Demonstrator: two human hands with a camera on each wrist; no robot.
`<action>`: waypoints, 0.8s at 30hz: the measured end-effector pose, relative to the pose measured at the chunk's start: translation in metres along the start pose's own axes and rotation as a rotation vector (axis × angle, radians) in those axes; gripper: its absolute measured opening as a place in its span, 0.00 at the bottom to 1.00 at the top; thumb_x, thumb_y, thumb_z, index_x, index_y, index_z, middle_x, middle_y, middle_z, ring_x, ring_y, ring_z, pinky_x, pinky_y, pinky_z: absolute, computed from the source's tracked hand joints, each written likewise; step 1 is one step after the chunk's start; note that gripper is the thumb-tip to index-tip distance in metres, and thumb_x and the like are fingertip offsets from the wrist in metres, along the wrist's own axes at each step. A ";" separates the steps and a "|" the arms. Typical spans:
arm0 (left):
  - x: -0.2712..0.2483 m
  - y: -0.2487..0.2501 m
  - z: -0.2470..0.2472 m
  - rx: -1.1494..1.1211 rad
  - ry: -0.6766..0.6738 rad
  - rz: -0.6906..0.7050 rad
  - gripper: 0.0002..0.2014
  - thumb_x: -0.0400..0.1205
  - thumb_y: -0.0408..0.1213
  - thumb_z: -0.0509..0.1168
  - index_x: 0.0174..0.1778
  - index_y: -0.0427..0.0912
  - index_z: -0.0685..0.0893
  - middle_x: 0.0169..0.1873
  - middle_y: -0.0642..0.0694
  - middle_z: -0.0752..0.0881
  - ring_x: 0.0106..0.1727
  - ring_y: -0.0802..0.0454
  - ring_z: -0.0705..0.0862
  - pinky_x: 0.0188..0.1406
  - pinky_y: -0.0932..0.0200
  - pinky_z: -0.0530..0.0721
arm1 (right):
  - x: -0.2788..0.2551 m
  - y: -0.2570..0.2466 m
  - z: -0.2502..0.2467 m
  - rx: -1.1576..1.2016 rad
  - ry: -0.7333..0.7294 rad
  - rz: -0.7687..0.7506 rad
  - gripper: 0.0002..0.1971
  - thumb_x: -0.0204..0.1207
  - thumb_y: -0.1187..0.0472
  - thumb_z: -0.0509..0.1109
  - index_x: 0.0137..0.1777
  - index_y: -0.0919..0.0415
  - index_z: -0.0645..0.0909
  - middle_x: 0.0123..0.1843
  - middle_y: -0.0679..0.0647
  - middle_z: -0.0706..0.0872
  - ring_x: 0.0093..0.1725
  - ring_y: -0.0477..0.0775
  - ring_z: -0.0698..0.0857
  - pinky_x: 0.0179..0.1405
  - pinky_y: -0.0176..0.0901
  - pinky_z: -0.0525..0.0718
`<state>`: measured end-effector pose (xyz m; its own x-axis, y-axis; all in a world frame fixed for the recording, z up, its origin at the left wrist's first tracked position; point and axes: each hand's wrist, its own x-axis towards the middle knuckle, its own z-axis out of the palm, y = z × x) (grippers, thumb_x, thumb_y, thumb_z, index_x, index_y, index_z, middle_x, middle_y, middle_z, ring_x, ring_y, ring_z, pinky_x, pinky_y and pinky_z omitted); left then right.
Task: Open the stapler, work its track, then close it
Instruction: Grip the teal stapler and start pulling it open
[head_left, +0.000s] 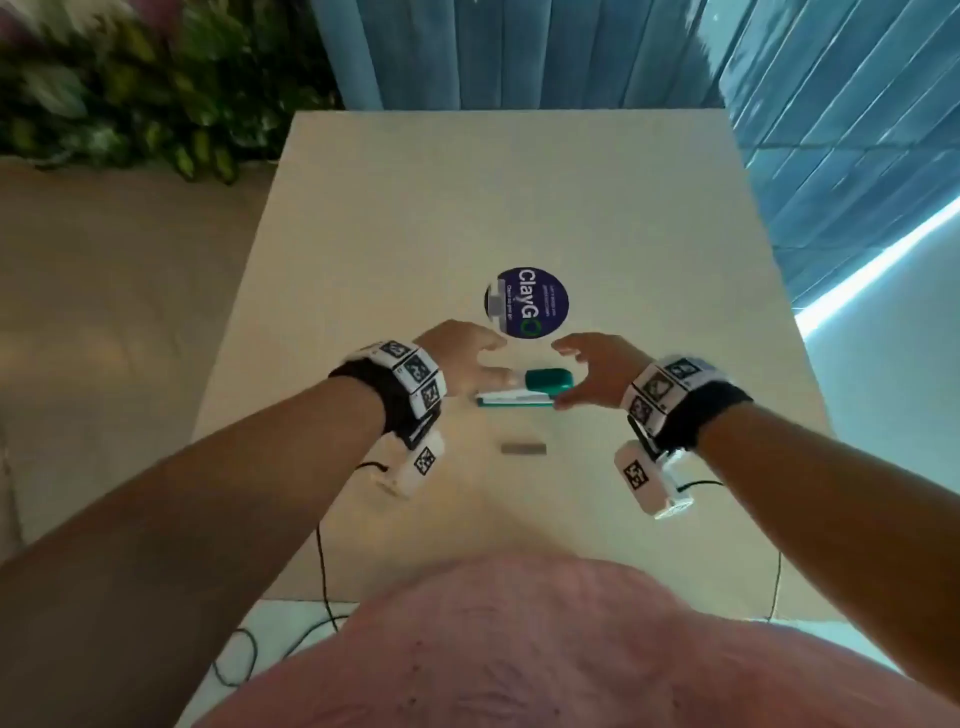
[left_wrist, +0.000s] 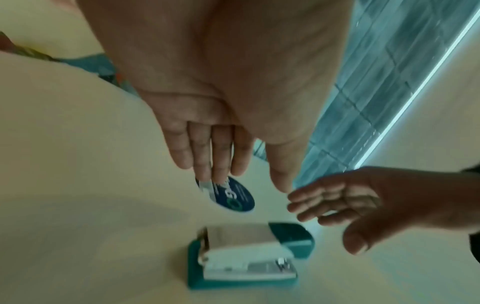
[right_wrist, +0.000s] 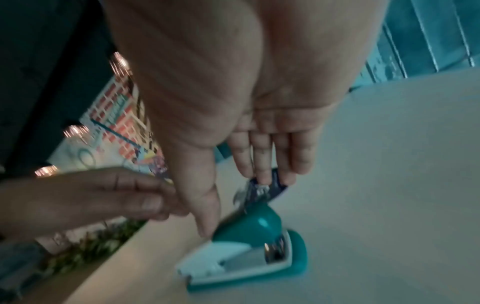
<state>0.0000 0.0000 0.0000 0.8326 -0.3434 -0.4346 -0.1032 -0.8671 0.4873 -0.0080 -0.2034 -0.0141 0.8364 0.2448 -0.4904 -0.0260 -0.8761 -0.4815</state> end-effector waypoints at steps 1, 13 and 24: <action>0.003 0.005 0.004 0.043 -0.043 0.017 0.34 0.72 0.56 0.68 0.72 0.44 0.72 0.73 0.44 0.76 0.72 0.46 0.75 0.72 0.53 0.71 | 0.003 0.000 0.004 -0.016 -0.010 0.014 0.41 0.60 0.57 0.82 0.73 0.57 0.67 0.73 0.55 0.75 0.71 0.56 0.74 0.75 0.53 0.70; 0.029 0.028 0.037 0.153 0.003 0.173 0.12 0.70 0.42 0.69 0.47 0.40 0.83 0.44 0.40 0.86 0.45 0.39 0.83 0.41 0.49 0.82 | 0.018 0.002 0.020 -0.128 0.025 0.025 0.27 0.62 0.61 0.80 0.62 0.61 0.76 0.61 0.62 0.79 0.62 0.61 0.78 0.65 0.50 0.74; 0.004 -0.002 0.006 -0.164 0.161 0.207 0.15 0.67 0.38 0.74 0.49 0.45 0.82 0.43 0.48 0.86 0.41 0.51 0.83 0.46 0.54 0.84 | 0.023 0.012 0.024 -0.015 0.070 0.005 0.20 0.59 0.62 0.80 0.51 0.59 0.82 0.53 0.58 0.83 0.47 0.52 0.79 0.49 0.41 0.77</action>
<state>0.0005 -0.0020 -0.0072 0.8799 -0.4335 -0.1947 -0.2008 -0.7105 0.6745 -0.0018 -0.1985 -0.0488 0.8727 0.2112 -0.4403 -0.0225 -0.8833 -0.4683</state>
